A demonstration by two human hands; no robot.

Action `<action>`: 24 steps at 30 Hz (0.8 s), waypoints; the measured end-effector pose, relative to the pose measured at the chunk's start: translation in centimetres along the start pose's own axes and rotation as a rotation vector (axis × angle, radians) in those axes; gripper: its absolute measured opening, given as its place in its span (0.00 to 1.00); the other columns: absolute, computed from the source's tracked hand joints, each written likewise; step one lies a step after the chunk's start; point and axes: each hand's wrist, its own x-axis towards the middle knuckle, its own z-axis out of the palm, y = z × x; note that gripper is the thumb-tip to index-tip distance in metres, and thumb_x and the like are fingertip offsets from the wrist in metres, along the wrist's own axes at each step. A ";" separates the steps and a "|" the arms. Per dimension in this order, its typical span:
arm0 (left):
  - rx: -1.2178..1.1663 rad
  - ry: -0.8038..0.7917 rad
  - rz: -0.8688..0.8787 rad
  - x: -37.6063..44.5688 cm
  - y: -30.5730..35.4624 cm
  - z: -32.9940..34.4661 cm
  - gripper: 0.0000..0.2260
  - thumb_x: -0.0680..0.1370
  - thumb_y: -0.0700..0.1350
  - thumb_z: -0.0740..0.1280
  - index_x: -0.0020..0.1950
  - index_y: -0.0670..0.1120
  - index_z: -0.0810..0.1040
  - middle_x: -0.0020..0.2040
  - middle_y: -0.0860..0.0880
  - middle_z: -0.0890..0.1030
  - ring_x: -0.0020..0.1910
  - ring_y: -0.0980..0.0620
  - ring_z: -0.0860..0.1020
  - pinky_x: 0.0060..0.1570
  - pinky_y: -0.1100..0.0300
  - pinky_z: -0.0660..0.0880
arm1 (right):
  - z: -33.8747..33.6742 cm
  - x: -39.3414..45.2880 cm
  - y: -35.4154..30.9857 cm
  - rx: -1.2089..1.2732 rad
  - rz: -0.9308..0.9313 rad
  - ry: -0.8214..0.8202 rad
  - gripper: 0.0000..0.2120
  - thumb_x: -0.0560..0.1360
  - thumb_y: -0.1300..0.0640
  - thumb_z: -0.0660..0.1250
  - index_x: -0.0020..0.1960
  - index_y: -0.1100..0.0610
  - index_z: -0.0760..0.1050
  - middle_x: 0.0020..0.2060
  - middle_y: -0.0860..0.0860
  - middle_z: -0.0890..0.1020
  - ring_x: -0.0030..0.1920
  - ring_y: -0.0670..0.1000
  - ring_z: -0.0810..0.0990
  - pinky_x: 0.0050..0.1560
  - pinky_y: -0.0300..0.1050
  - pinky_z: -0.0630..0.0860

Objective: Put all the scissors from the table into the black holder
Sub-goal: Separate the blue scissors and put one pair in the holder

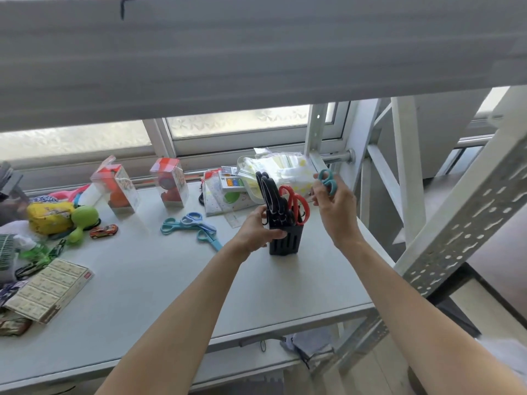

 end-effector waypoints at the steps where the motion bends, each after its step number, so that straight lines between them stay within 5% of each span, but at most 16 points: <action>1: -0.001 0.003 -0.003 0.1 0.1 0.0 0.32 0.74 0.39 0.75 0.75 0.47 0.66 0.68 0.48 0.75 0.43 0.54 0.78 0.38 0.61 0.74 | 0.6 0.2 0.0 -0.040 -0.003 -0.042 0.10 0.81 0.52 0.61 0.56 0.57 0.75 0.41 0.54 0.81 0.41 0.51 0.82 0.45 0.48 0.81; 6: -0.023 0.014 0.003 0.4 0.0 -0.2 0.31 0.72 0.39 0.77 0.72 0.46 0.69 0.67 0.47 0.76 0.48 0.49 0.79 0.36 0.62 0.74 | 1.8 0.2 0.0 -0.156 0.038 -0.206 0.14 0.83 0.49 0.55 0.49 0.57 0.74 0.38 0.48 0.75 0.37 0.45 0.72 0.41 0.40 0.67; 8: -0.031 0.021 0.008 0.4 -0.2 -0.2 0.30 0.72 0.39 0.77 0.71 0.46 0.70 0.65 0.48 0.77 0.48 0.49 0.79 0.36 0.61 0.75 | 1.7 0.2 -0.2 -0.135 0.101 -0.263 0.20 0.82 0.45 0.52 0.45 0.58 0.73 0.38 0.50 0.76 0.39 0.47 0.74 0.43 0.42 0.70; 11: -0.046 0.036 0.017 0.4 -0.4 -0.1 0.29 0.72 0.38 0.77 0.71 0.47 0.71 0.62 0.49 0.77 0.47 0.49 0.79 0.36 0.61 0.76 | 1.8 -0.1 -0.1 -0.080 0.220 -0.378 0.32 0.80 0.36 0.47 0.60 0.59 0.77 0.54 0.52 0.81 0.56 0.50 0.77 0.62 0.46 0.69; 13: -0.056 0.037 0.020 0.3 -0.5 -0.1 0.29 0.72 0.38 0.76 0.70 0.47 0.71 0.60 0.49 0.77 0.48 0.49 0.79 0.37 0.61 0.77 | 1.6 -0.2 -0.3 -0.059 0.243 -0.416 0.38 0.78 0.33 0.45 0.65 0.62 0.75 0.58 0.56 0.81 0.61 0.54 0.77 0.66 0.46 0.67; 16: -0.069 0.033 0.019 0.2 -0.5 -0.1 0.29 0.72 0.38 0.76 0.71 0.46 0.70 0.61 0.49 0.77 0.51 0.48 0.79 0.36 0.61 0.77 | 1.5 -0.3 -0.4 -0.045 0.236 -0.441 0.50 0.72 0.25 0.43 0.59 0.71 0.72 0.54 0.69 0.79 0.57 0.68 0.77 0.64 0.59 0.72; 18: -0.071 0.028 0.020 0.2 -0.5 0.0 0.30 0.73 0.38 0.76 0.72 0.46 0.70 0.64 0.48 0.77 0.52 0.47 0.79 0.36 0.62 0.76 | 1.4 -0.3 -0.1 -0.062 0.237 -0.433 0.54 0.69 0.21 0.42 0.57 0.73 0.71 0.50 0.68 0.81 0.51 0.67 0.79 0.59 0.59 0.74; 24: -0.050 0.019 0.023 0.1 -0.6 0.0 0.31 0.74 0.38 0.75 0.74 0.47 0.67 0.69 0.46 0.75 0.51 0.45 0.79 0.36 0.61 0.77 | 1.5 -1.2 0.7 0.017 0.284 -0.330 0.44 0.72 0.24 0.44 0.57 0.60 0.77 0.51 0.61 0.82 0.55 0.59 0.80 0.61 0.57 0.75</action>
